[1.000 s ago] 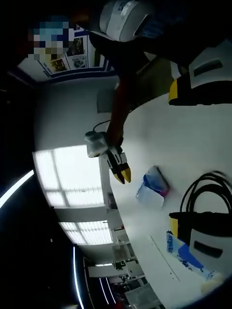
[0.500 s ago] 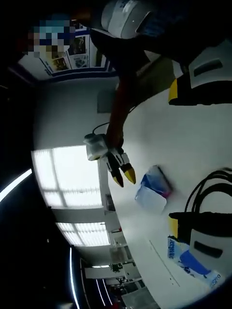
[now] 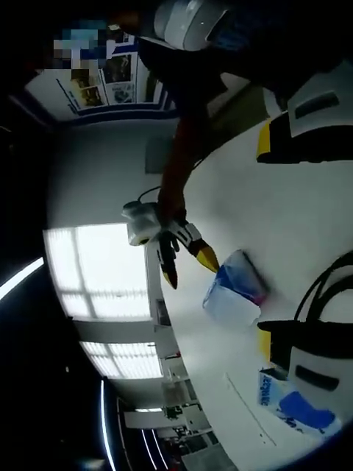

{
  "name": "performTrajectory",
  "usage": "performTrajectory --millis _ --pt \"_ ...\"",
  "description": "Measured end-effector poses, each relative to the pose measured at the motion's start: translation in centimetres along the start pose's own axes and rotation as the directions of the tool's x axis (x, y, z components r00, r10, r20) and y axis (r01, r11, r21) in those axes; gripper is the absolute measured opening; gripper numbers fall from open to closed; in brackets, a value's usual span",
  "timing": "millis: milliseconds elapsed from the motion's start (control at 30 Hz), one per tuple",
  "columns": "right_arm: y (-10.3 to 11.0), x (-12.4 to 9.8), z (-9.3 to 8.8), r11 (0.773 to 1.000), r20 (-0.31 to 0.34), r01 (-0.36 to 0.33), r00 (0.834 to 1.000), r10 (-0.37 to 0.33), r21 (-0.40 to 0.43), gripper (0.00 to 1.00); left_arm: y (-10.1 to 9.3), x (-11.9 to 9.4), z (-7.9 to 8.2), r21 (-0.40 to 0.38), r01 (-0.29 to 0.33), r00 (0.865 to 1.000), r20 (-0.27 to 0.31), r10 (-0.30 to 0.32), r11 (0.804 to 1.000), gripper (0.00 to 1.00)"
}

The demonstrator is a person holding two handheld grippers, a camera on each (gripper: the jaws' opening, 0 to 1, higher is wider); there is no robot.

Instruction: Arrange the tabletop items into an orderly group along one side of the table until the central work area is clear of visible clutter.

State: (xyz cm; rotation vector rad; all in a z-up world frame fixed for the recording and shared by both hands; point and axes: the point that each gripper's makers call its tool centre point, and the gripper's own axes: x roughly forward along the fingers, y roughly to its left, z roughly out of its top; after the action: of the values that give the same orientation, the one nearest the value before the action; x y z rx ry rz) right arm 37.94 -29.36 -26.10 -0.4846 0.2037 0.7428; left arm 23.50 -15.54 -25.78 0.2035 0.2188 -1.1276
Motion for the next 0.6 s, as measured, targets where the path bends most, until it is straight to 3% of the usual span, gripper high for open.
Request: performTrajectory --millis 267,600 --pt "-1.1 -0.2 0.2 1.0 0.024 0.003 1.0 -0.004 0.028 0.82 1.0 2.6 0.0 -0.01 0.021 1.0 -0.023 -0.021 1.0 0.83" --pt "-1.8 0.3 -0.7 0.998 0.007 -0.026 1.0 0.026 0.05 0.74 1.5 3.8 0.0 -0.016 0.031 0.999 -0.034 -0.032 0.999 0.81"
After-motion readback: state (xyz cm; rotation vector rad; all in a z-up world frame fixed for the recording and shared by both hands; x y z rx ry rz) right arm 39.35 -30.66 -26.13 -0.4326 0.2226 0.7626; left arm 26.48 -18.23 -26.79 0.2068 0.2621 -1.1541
